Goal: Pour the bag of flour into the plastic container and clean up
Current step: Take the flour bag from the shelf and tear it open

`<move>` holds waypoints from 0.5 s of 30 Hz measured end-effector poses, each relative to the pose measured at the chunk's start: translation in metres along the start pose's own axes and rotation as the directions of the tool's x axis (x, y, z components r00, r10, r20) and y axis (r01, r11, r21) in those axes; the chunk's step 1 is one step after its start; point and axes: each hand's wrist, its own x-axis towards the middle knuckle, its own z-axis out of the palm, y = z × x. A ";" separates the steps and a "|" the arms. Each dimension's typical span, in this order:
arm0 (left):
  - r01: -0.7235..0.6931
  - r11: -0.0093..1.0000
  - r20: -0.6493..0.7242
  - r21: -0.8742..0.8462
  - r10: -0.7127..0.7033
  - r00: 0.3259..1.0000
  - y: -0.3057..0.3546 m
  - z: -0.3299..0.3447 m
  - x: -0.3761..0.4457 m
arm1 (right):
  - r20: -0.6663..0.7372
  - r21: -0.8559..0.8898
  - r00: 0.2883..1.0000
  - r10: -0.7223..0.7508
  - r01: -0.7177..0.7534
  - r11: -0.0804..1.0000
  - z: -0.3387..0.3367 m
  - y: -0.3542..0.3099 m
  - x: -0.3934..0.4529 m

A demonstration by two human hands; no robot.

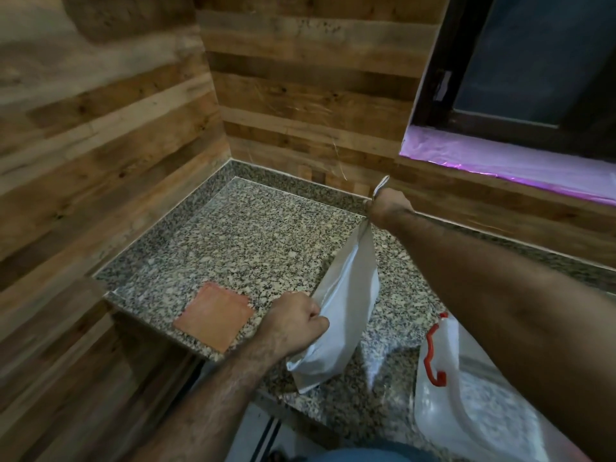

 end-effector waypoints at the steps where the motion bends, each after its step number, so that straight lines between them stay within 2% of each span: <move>1: -0.001 1.000 -0.006 -0.006 0.001 1.000 0.000 0.001 -0.001 | -0.006 0.003 1.000 0.007 -0.007 1.000 0.000 0.001 0.000; 4: 0.023 1.000 -0.016 -0.003 -0.023 1.000 0.001 0.003 -0.003 | 0.027 -0.052 0.998 0.054 -0.052 0.997 0.004 0.006 -0.008; 7: 0.055 0.998 -0.036 0.006 -0.055 0.998 0.002 0.005 -0.004 | 0.139 -0.118 0.987 0.085 -0.069 0.991 0.011 0.010 -0.021; 10: 0.084 0.996 -0.027 0.042 -0.083 0.996 0.007 0.005 -0.008 | 0.279 0.040 0.959 0.057 -0.070 0.997 0.024 0.012 -0.025; 12: 0.090 0.993 0.000 0.077 -0.090 0.996 0.012 0.005 -0.011 | 0.271 0.056 0.962 0.041 -0.059 0.997 0.029 0.006 -0.031; 15: 0.071 0.987 0.027 0.145 -0.076 0.997 0.017 0.006 -0.011 | 0.244 -0.079 0.970 -0.021 0.041 0.996 0.023 -0.002 -0.042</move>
